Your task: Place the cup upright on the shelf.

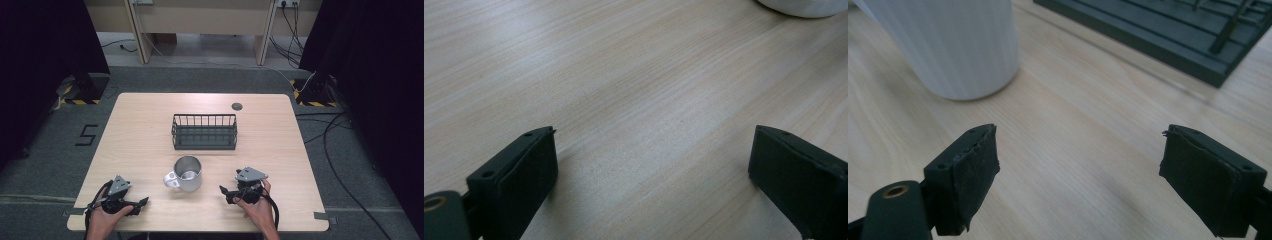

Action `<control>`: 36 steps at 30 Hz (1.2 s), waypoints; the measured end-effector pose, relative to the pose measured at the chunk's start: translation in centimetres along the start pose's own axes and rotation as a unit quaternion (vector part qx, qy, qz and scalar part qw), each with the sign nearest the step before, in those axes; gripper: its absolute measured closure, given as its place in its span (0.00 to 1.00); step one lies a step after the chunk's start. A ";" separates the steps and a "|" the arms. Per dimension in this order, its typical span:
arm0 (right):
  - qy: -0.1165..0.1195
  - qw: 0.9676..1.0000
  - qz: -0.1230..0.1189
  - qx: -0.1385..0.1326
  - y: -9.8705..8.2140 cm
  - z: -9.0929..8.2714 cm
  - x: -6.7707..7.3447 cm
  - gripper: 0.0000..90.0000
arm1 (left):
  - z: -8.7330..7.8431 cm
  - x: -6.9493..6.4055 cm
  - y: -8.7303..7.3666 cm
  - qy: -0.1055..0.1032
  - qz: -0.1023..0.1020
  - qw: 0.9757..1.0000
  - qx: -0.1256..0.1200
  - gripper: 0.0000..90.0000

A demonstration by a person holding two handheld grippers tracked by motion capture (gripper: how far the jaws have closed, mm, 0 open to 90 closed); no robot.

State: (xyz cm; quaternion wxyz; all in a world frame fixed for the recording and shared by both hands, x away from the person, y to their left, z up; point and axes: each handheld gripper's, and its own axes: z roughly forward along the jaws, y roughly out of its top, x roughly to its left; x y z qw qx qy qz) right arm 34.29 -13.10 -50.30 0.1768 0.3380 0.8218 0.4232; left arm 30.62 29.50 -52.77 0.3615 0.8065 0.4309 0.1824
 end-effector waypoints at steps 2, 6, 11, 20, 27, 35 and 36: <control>0.009 1.000 -0.004 -0.011 0.3 0.0 0.3 0.17 | 0.0 0.0 0.0 0.000 0.000 1.000 0.000 0.05; 0.021 0.999 -0.008 -0.038 1.0 0.2 0.9 0.17 | 0.0 0.0 0.0 0.000 0.000 1.000 0.000 0.05; 0.045 0.997 -0.005 -0.069 1.8 0.5 1.7 0.17 | 0.0 0.0 0.0 0.000 0.000 1.000 0.000 0.05; 0.061 0.993 -0.021 -0.095 3.3 1.4 3.2 0.17 | 0.0 0.0 0.0 0.000 0.000 1.000 0.000 0.05; 0.073 0.991 -0.032 -0.111 4.4 2.2 4.3 0.17 | 0.0 0.0 0.0 0.000 0.000 1.000 0.000 0.05; 0.080 0.988 -0.034 -0.124 5.1 2.6 4.9 0.17 | 0.0 0.0 0.0 0.000 0.000 1.000 0.000 0.05; 0.081 0.988 -0.035 -0.126 5.2 2.7 4.9 0.17 | 0.0 0.0 0.0 0.000 0.000 1.000 0.000 0.05</control>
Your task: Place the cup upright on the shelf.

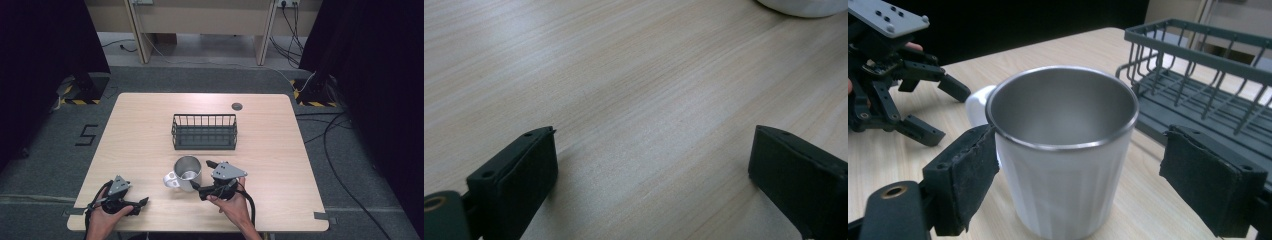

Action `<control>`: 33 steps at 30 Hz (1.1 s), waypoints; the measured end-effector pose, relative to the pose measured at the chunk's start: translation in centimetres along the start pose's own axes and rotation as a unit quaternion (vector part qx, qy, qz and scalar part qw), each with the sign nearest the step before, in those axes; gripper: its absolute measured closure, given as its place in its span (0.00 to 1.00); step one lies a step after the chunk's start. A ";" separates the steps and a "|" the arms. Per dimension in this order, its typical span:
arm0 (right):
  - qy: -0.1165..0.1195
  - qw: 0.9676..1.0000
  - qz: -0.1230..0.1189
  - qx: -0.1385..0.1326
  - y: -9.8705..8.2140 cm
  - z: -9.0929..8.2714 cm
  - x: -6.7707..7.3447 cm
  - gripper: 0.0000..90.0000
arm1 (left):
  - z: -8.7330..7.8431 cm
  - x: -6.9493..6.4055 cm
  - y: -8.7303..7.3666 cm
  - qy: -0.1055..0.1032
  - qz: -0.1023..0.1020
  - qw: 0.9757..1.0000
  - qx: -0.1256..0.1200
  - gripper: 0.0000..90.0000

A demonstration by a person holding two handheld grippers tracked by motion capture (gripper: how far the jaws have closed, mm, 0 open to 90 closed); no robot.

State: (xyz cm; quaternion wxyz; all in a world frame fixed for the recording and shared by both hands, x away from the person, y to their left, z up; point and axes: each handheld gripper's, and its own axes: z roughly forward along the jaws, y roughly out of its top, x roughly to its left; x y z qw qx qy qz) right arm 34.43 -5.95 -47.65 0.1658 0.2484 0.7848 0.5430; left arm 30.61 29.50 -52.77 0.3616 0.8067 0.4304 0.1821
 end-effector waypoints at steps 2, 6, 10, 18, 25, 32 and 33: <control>0.002 1.000 0.000 -0.005 0.2 0.2 0.1 0.17 | 0.0 0.0 0.0 0.000 0.000 1.000 0.000 0.05; 0.006 1.000 -0.007 -0.009 0.6 0.6 0.4 0.17 | 0.0 0.0 0.0 0.000 0.000 1.000 0.000 0.05; 0.002 1.000 -0.009 -0.012 0.8 1.1 0.5 0.17 | 0.0 0.0 0.0 0.000 0.000 1.000 0.000 0.05; 0.005 1.000 0.000 -0.025 0.9 2.0 0.7 0.13 | 0.0 0.0 0.0 0.000 0.000 1.000 0.000 0.05; 0.005 0.999 0.005 -0.039 0.9 2.8 0.7 0.08 | 0.0 0.0 0.0 0.000 0.000 1.000 0.000 0.05; 0.006 0.999 0.007 -0.048 0.6 3.8 0.7 0.06 | 0.0 0.0 0.0 0.000 0.001 1.000 0.000 0.05; 0.005 0.999 0.005 -0.050 0.6 3.9 0.7 0.06 | 0.0 0.0 0.0 0.000 0.001 1.000 0.000 0.05</control>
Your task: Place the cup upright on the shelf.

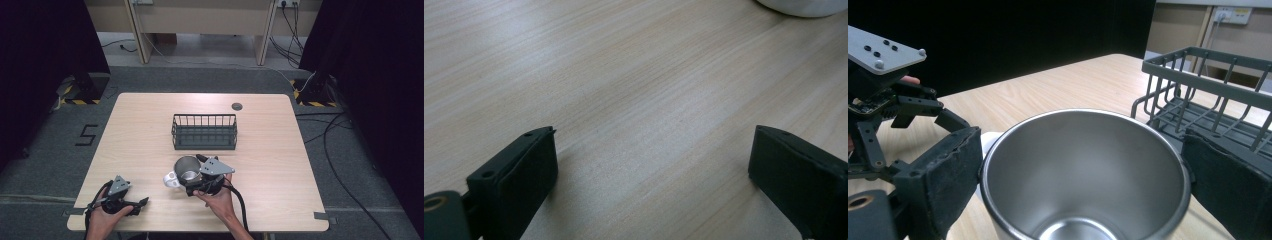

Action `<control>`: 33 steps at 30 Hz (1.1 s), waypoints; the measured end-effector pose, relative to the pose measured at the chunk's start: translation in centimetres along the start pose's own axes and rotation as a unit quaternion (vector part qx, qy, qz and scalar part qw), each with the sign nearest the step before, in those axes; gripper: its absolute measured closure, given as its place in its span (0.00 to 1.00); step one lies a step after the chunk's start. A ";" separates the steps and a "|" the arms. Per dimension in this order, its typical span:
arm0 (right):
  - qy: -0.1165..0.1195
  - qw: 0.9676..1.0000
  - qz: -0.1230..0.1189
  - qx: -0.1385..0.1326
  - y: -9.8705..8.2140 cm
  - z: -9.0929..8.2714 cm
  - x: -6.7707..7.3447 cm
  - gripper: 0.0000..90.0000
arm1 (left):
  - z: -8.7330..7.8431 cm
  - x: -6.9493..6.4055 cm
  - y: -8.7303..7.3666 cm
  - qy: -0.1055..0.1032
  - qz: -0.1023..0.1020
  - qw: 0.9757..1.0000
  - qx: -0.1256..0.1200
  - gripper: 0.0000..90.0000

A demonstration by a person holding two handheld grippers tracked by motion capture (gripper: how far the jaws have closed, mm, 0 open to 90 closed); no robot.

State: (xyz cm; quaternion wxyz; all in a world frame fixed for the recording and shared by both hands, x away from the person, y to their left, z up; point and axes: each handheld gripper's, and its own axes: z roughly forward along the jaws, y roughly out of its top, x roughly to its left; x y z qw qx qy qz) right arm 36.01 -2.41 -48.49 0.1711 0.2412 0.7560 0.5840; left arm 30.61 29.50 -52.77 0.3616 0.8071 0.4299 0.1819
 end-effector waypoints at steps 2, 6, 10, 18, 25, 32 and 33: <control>-0.001 1.000 -0.003 -0.002 0.0 0.2 0.0 0.05 | 0.0 0.0 0.0 0.000 0.000 1.000 0.000 0.05; -0.001 1.000 -0.004 -0.005 -0.1 0.5 0.0 0.05 | 0.0 0.0 0.0 0.000 0.000 1.000 0.000 0.05; -0.002 1.000 0.000 -0.009 -0.1 0.9 0.0 0.04 | 0.0 0.0 0.0 0.000 0.000 1.000 0.000 0.05; -0.003 1.000 0.000 -0.011 -0.3 1.8 0.0 0.06 | 0.0 0.0 0.0 0.000 0.000 1.000 0.000 0.05; 0.002 1.000 0.007 -0.020 -0.4 2.0 -0.1 0.07 | 0.0 0.0 0.0 0.000 0.000 1.000 0.000 0.05; 0.000 1.000 0.007 -0.028 -0.5 2.0 0.0 0.07 | 0.0 0.0 0.0 0.000 0.000 1.000 0.000 0.05; -0.002 1.000 0.007 -0.030 -0.5 2.0 0.0 0.07 | 0.0 0.0 0.0 0.000 0.000 1.000 0.000 0.05</control>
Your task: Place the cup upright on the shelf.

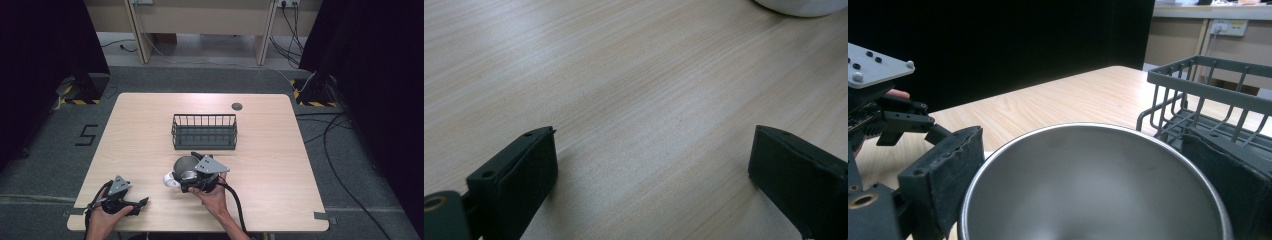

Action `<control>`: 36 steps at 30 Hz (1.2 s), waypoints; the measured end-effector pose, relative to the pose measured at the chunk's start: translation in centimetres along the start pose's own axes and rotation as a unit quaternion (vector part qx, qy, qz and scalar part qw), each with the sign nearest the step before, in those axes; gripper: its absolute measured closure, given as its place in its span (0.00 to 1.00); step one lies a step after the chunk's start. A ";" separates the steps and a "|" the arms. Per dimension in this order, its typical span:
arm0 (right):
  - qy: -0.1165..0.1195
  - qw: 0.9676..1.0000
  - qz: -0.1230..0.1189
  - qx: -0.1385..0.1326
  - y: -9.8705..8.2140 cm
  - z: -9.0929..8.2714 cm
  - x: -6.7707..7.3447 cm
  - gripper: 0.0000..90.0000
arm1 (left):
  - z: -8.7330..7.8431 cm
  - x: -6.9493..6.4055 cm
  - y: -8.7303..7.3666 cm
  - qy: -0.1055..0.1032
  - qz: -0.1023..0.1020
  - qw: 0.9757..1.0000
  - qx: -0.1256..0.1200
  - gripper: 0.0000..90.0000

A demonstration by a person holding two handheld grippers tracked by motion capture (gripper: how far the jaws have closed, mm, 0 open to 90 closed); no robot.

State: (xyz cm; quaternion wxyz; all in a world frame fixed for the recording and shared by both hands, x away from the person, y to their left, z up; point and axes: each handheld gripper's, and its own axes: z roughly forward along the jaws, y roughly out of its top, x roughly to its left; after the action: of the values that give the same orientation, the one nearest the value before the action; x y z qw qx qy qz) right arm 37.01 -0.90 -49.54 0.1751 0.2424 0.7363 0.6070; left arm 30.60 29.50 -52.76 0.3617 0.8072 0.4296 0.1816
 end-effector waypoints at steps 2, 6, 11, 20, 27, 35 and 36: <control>0.000 1.000 -0.003 -0.001 0.0 0.0 0.0 0.07 | 0.0 0.0 0.0 0.000 0.000 1.000 0.000 0.05; -0.010 1.000 -0.016 0.000 0.1 0.0 0.2 0.07 | 0.0 0.0 0.0 0.000 0.000 1.000 0.000 0.05; -0.012 1.000 -0.019 -0.007 0.6 -0.3 0.1 0.07 | 0.0 0.0 0.0 0.000 0.000 1.000 0.000 0.05; -0.006 1.000 -0.006 -0.004 1.9 -1.0 -0.7 0.07 | 0.0 0.0 0.0 0.000 0.000 1.000 0.000 0.05; -0.006 1.000 -0.009 0.004 2.7 -1.3 -1.1 0.07 | 0.0 0.0 0.0 0.000 0.000 1.000 0.000 0.05; -0.006 1.000 0.000 0.007 3.9 -1.5 -1.7 0.07 | 0.0 0.0 0.0 0.000 0.000 1.000 0.000 0.05; -0.006 1.000 0.000 0.008 4.1 -1.6 -1.8 0.07 | 0.0 0.0 0.0 0.000 0.000 1.000 0.000 0.05</control>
State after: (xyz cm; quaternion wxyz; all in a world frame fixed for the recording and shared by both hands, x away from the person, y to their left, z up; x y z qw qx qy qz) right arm 38.23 -2.65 -45.32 0.1776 0.2472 0.7404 0.5993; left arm 30.60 29.50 -52.76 0.3618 0.8073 0.4295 0.1815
